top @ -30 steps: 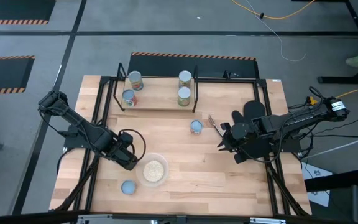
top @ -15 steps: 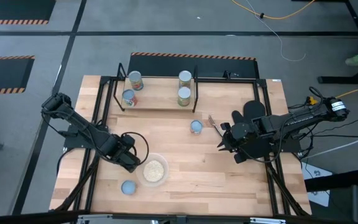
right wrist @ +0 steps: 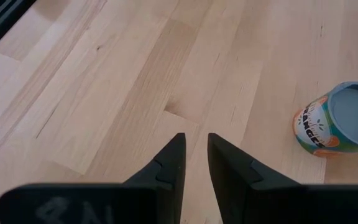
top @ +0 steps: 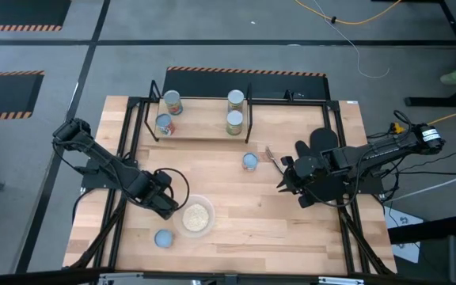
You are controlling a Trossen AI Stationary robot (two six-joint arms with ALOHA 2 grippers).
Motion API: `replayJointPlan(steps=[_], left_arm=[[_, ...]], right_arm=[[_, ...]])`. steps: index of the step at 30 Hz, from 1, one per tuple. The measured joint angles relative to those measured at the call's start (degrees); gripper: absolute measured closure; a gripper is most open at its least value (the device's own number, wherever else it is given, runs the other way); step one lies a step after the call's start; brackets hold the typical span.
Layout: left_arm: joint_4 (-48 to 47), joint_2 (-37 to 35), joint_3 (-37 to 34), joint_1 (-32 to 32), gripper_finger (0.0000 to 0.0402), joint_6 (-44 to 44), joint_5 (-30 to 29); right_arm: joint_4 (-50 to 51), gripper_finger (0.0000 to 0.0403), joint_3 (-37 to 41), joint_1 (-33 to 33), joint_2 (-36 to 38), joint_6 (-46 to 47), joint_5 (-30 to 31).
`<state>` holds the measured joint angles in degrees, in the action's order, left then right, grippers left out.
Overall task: Pick and place cans onto a shelf
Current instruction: Put the canned pineapple rings on the shelf
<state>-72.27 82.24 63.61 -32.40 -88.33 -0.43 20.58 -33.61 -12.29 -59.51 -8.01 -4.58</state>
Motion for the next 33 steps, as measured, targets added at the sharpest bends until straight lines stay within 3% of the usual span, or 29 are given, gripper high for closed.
replayJointPlan(steps=[13, 20, 29, 33], left_arm=[[0.76, -3.0, 0.02, 0.0, 0.0398, 0.02, -0.01], [0.65, -3.74, 7.82, 0.02, 0.0399, 4.0, -0.6], [0.57, -3.85, 18.78, 2.48, 0.0399, 14.52, -18.22], [3.4, -3.89, 20.13, 7.52, 0.0399, 23.51, -19.9]], right_arm=[[0.02, 0.0331, 0.0, -0.01, 0.0, 0.0, 0.0], [0.0, 0.0331, 0.0, -0.02, 0.0, 0.18, 0.0], [0.0, 0.0331, 0.0, -0.02, 0.0, 0.15, 0.0], [-0.02, 0.0331, 0.0, -0.02, 0.0, 0.18, 0.0]])
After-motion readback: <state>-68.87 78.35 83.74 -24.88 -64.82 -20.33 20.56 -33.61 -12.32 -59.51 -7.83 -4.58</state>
